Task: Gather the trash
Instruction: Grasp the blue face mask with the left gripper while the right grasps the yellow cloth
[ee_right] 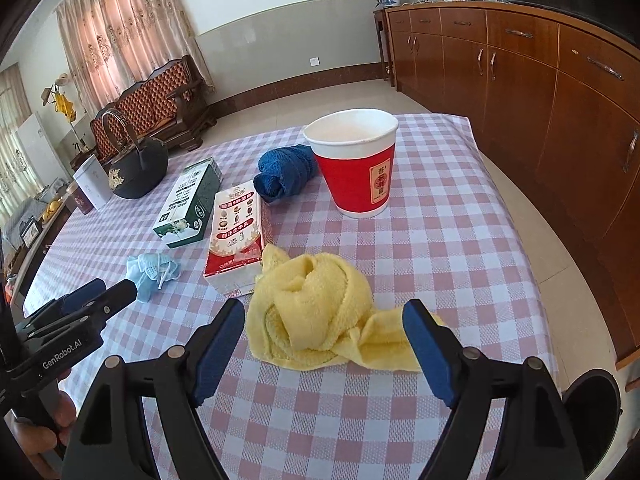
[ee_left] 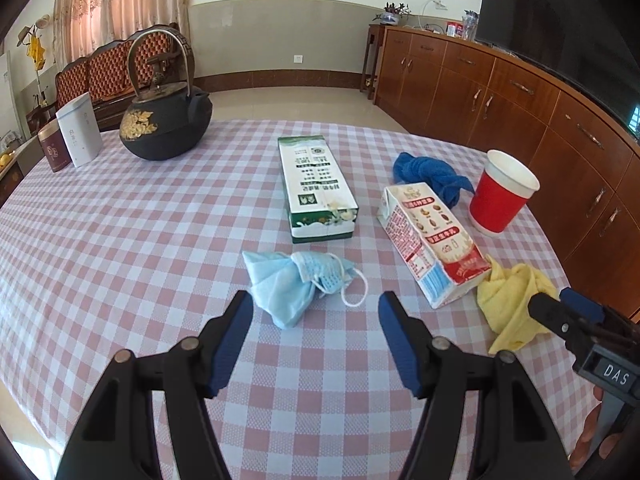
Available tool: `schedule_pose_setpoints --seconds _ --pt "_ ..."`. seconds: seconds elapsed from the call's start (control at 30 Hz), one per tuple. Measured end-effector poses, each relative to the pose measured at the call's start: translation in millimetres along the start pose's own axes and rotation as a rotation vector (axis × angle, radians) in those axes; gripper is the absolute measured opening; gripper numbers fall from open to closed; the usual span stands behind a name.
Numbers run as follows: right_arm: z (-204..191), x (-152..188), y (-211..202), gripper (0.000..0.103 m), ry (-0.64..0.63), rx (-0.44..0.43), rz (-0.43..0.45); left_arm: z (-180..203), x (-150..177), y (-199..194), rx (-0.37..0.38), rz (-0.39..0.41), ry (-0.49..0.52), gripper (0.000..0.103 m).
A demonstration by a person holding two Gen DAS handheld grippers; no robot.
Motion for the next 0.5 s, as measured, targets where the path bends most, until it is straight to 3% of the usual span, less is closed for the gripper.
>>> schedule_pose_setpoints --seconds 0.5 --pt "-3.5 6.6 35.6 0.083 -0.012 -0.015 -0.033 -12.1 -3.5 46.4 -0.016 -0.054 -0.021 0.064"
Point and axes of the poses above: each gripper's, at about its wrist camera, not at the fingertips, and y roughly the way its jaws point, z to its right, x to its underside, the point moved 7 cm from there along y, roughly the way its jaws point, and after that the axes turned 4 degrees about x, right-handed, at the moved point
